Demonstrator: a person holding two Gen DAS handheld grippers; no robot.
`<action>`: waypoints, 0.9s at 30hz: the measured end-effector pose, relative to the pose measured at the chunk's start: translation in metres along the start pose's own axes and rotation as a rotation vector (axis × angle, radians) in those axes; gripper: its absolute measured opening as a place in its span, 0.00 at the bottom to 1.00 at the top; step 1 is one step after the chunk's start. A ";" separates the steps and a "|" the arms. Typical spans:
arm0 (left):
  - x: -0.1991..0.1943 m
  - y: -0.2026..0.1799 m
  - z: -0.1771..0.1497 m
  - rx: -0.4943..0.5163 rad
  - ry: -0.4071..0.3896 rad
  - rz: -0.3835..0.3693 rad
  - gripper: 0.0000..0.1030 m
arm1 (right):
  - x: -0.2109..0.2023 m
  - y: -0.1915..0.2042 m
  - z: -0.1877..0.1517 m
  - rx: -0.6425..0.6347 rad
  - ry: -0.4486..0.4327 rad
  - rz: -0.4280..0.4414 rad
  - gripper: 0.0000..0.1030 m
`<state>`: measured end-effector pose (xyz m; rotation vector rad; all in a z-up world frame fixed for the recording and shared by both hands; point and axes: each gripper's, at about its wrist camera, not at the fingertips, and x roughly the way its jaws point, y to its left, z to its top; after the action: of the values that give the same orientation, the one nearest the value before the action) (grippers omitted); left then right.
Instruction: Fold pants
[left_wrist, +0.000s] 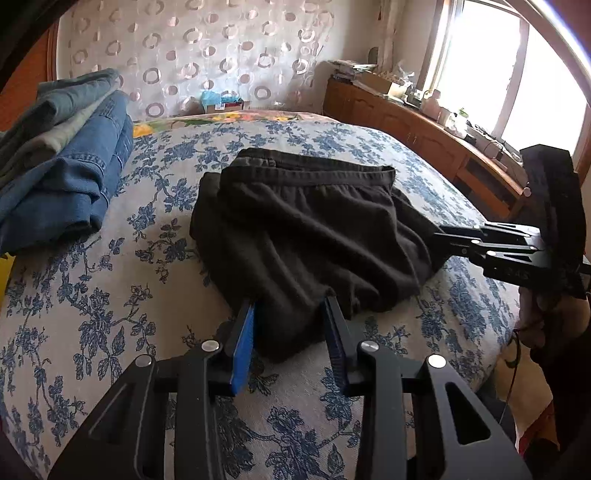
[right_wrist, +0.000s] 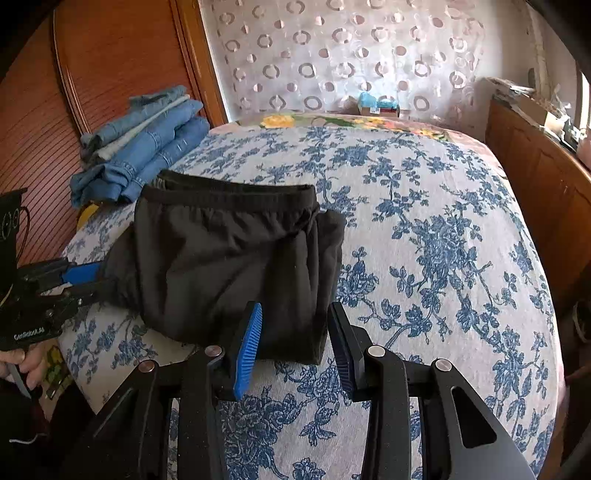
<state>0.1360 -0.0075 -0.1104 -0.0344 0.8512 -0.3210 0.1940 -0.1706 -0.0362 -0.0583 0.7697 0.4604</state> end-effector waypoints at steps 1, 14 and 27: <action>0.000 0.000 0.000 0.002 -0.002 -0.002 0.21 | 0.001 0.000 0.000 -0.005 0.001 0.004 0.16; -0.031 0.008 -0.009 -0.032 -0.070 -0.021 0.09 | -0.018 -0.003 -0.012 0.013 -0.062 -0.064 0.03; -0.059 0.001 -0.037 -0.023 -0.060 -0.034 0.09 | -0.060 0.017 -0.041 -0.020 -0.084 -0.017 0.03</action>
<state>0.0728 0.0139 -0.0916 -0.0794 0.7950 -0.3408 0.1225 -0.1873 -0.0229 -0.0641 0.6819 0.4522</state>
